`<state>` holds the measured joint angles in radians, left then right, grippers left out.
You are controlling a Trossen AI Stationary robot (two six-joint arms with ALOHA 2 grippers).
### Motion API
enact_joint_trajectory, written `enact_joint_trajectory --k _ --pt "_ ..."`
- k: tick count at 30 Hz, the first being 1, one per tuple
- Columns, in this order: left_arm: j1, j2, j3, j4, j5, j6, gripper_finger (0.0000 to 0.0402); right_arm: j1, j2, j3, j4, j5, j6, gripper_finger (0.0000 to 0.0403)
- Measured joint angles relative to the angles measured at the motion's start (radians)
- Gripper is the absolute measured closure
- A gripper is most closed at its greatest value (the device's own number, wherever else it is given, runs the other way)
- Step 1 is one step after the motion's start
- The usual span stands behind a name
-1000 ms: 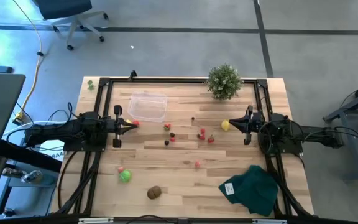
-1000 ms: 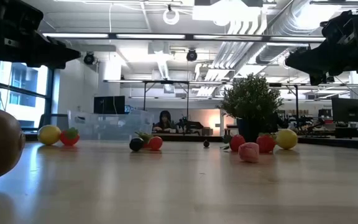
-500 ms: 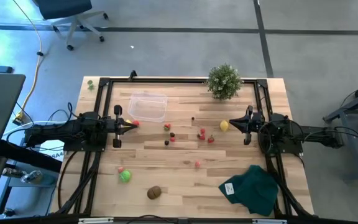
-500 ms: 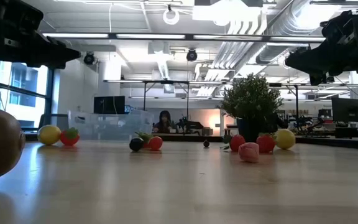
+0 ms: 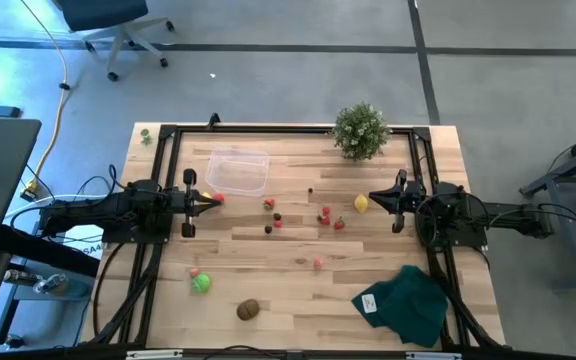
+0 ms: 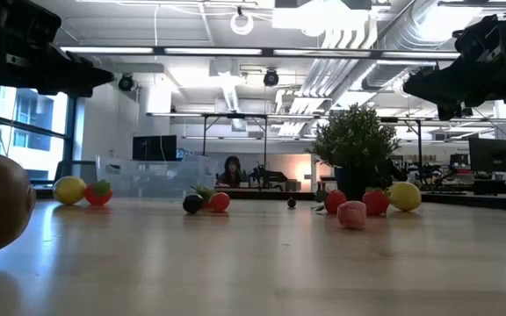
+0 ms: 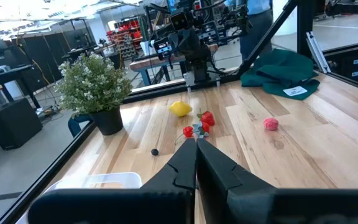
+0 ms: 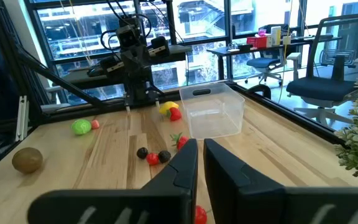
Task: Pick and placing Produce into tupperware
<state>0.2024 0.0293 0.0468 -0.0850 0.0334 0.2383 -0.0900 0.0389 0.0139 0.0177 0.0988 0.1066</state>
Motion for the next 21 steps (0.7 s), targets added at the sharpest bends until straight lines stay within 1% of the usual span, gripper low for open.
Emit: enact_joint_trajectory --k 21 --pt "0.000 0.000 0.000 0.024 0.000 -0.002 0.0399 0.000 0.000 0.000 0.000 0.000 0.000 0.0384"
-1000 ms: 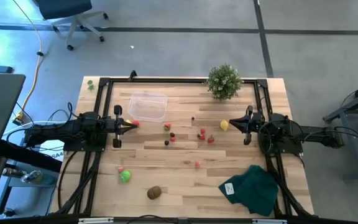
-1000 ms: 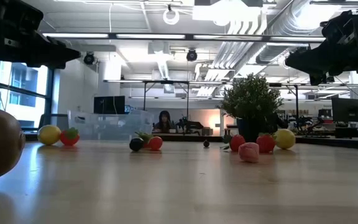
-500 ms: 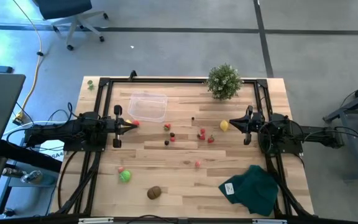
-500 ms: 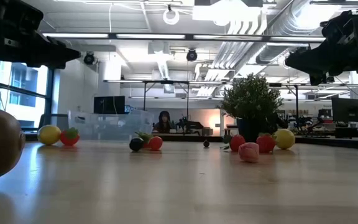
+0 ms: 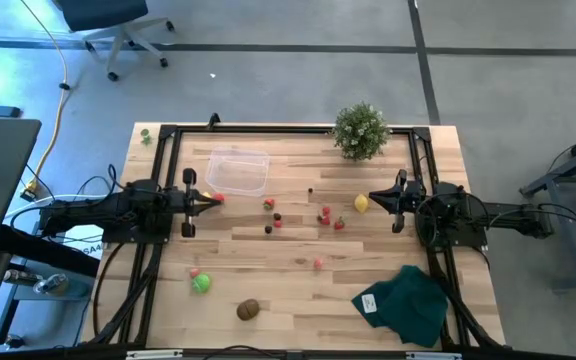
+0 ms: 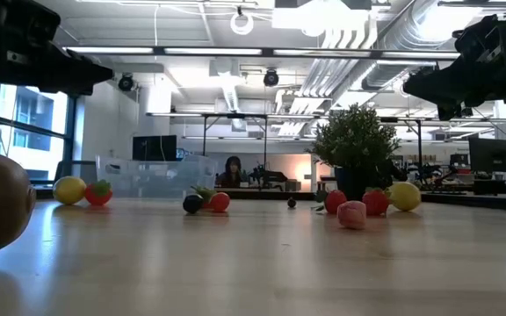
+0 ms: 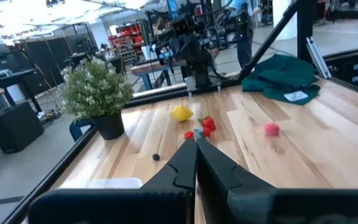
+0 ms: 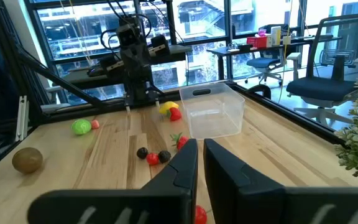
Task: Pick and placing Produce into tupperware
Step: Prepare the transparent bin
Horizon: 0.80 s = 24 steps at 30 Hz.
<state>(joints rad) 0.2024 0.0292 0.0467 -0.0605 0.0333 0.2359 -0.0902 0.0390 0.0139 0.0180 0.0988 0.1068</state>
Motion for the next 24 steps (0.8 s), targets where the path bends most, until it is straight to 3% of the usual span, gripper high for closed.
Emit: enact_joint_trajectory --k 3,10,15,24 --pt "0.000 0.000 0.000 0.024 0.000 -0.062 0.0399 0.000 0.000 0.000 0.000 0.009 -0.006 0.0384" --pt "0.000 0.000 0.000 0.177 -0.028 -0.383 0.0399 -0.001 0.000 0.000 0.000 0.005 -0.002 0.0384" --pt "0.000 0.000 0.000 0.312 -0.118 -0.457 0.0399 -0.001 0.000 0.000 0.002 0.005 0.009 0.0384" --pt "0.000 0.000 0.000 0.578 -0.247 -0.451 0.0399 -0.001 0.000 0.000 0.063 0.022 0.450 0.0384"
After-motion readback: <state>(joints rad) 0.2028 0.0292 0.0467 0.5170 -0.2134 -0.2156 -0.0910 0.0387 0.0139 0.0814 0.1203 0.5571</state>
